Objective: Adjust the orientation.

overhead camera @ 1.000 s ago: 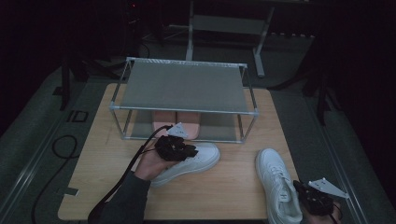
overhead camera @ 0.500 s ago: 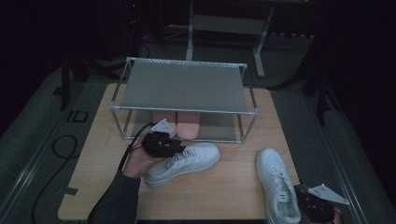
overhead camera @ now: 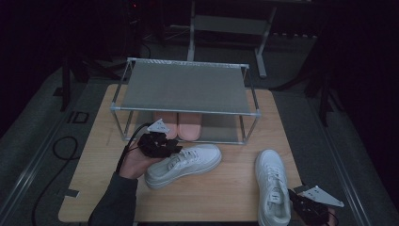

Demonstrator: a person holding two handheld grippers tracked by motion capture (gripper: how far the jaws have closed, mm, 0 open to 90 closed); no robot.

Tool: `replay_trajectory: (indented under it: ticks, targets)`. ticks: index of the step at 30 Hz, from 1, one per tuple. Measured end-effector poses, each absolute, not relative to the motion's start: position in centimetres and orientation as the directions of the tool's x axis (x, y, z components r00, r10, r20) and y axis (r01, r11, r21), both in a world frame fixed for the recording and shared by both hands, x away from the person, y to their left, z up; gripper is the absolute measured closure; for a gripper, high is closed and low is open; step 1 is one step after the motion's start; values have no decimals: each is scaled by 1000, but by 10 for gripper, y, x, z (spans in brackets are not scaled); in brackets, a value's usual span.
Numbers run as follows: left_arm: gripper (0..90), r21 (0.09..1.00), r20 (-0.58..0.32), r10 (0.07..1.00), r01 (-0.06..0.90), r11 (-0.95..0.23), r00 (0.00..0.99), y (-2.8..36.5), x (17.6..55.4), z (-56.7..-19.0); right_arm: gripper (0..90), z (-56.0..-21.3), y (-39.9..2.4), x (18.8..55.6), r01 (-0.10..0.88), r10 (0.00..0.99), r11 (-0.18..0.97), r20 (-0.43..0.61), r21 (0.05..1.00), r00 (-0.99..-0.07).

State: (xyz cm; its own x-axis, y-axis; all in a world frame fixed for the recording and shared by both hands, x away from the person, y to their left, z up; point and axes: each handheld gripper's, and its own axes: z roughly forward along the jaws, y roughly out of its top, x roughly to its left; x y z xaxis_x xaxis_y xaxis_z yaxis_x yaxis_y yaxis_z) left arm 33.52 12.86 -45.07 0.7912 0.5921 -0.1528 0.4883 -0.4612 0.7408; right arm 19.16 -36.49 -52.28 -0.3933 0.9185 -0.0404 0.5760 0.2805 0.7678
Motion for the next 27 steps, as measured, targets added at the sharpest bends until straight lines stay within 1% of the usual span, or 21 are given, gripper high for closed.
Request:
replay_trajectory:
  ticks: [2, 3, 13, 16, 17, 19, 27]
  targets:
    - [662, 739, -152, 592, 488, -464, 792, 129, 336, -451, 900, -523, -362, 193, 576, 915, 286, -39, 766, -403]
    - [661, 739, -152, 592, 489, -464, 792, 129, 336, -452, 900, -524, -355, 195, 571, 904, 303, -40, 763, -426]
    - [662, 737, -159, 599, 498, -456, 785, 132, 337, -454, 900, -524, -317, 207, 525, 843, 376, -47, 763, -536]
    - [662, 736, -162, 602, 502, -454, 782, 133, 338, -454, 900, -525, -311, 208, 521, 832, 383, -40, 763, -553]
    - [662, 736, -163, 602, 503, -454, 782, 133, 338, -454, 900, -525, -307, 208, 513, 818, 390, -32, 765, -574]
    - [662, 733, -161, 600, 502, -459, 783, 133, 338, -455, 900, -525, -304, 208, 510, 812, 393, -28, 765, -583]
    - [662, 732, -163, 600, 504, -459, 783, 133, 338, -456, 900, -526, -281, 205, 470, 744, 434, -11, 769, -668]
